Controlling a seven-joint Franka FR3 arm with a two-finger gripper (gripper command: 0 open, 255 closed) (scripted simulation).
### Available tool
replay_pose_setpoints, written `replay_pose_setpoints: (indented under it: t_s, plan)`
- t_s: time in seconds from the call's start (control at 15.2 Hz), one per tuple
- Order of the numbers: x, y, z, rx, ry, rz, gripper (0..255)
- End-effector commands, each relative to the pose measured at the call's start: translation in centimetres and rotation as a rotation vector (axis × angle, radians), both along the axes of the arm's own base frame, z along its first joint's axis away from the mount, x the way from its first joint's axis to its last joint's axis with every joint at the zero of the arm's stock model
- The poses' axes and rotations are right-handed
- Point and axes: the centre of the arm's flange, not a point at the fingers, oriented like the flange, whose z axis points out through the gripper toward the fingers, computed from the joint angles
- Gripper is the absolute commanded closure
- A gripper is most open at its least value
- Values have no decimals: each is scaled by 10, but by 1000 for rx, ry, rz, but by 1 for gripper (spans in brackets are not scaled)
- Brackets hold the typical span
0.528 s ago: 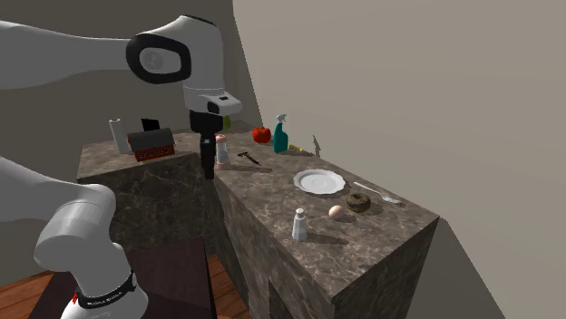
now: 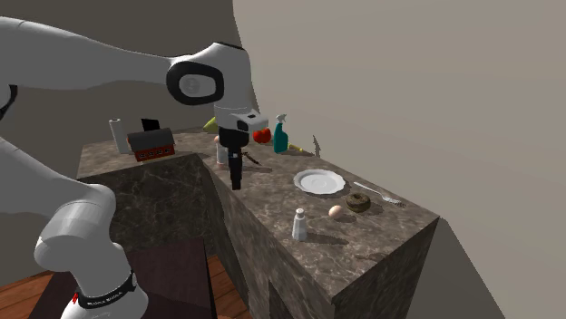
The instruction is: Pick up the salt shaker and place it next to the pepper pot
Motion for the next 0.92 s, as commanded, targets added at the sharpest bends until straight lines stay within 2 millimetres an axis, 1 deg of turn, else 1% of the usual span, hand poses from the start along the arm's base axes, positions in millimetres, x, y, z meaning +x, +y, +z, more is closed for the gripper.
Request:
replay_pose_setpoints:
  t_s: [0.0,0.86]
  plan:
    - [20,-1,-16,1,-9,-10,0]
    - [155,-6,-112,6,-52,-74,0]
